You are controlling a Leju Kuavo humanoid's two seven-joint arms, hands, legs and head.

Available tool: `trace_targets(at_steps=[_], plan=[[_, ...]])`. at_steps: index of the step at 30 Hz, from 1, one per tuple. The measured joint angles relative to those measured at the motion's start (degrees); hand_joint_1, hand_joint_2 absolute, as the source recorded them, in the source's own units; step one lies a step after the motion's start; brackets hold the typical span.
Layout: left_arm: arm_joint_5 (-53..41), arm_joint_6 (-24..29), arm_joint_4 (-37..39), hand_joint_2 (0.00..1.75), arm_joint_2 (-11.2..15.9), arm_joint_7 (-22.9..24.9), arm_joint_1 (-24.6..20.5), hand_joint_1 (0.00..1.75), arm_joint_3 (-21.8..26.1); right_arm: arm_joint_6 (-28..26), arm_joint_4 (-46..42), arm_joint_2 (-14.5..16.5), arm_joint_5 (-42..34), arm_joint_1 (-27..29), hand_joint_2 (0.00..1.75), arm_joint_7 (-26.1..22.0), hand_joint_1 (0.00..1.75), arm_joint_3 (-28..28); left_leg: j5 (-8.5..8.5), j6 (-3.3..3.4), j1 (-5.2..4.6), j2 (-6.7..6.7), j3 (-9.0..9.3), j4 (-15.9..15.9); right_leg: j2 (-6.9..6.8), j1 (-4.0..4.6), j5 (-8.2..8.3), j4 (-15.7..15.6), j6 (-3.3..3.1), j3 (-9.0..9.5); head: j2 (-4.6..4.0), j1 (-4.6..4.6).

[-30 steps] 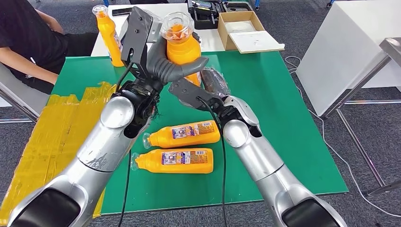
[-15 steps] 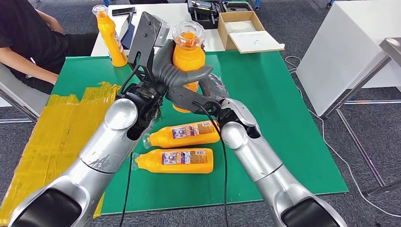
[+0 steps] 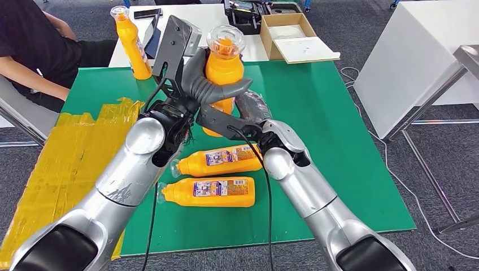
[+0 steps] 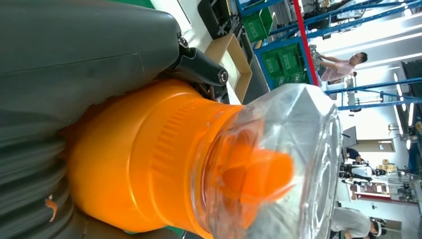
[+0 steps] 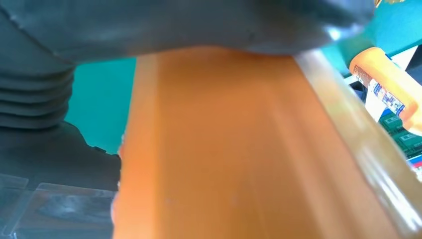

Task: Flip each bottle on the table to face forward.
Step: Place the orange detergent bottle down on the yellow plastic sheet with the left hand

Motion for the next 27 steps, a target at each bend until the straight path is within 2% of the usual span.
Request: trace_targets(at_steps=[7,11,20,27], plan=[[0.0,1.1,0.0,1.75,0.7,-1.1,0.1,1.75,1.8,1.2,0.0,-1.3,2.7,0.1,0.00,-1.3,0.00,1.9,0.00,0.00,0.00,0.01,0.00,0.0,0.00,0.00,0.00,0.0,0.00,0.00,0.00,-0.01],[-0.8,2.2,0.0,1.75,2.0,-2.7,-0.3,1.75,4.6,2.1,-0.2,-2.9,5.8,1.0,0.00,-2.8,0.00,4.4,0.02,-0.03,0.01,0.02,0.01,0.0,0.01,0.00,0.00,0.0,0.00,-0.01,0.00,-0.01],[-6.2,2.1,1.0,1.75,7.4,-5.7,-3.9,1.75,14.3,2.2,-4.6,-7.3,5.5,3.9,0.00,-6.2,0.00,6.7,0.03,-0.05,0.04,0.02,0.01,0.0,0.01,0.00,0.00,0.0,-0.01,-0.05,0.00,0.00],[-8.1,1.9,3.1,1.75,11.8,-7.1,-4.6,1.75,18.8,1.7,-9.0,-11.7,4.6,5.3,0.00,-6.6,0.00,5.8,0.04,-0.05,0.02,0.02,0.00,0.0,0.01,-0.01,0.00,0.0,-0.01,-0.04,0.00,0.01]])
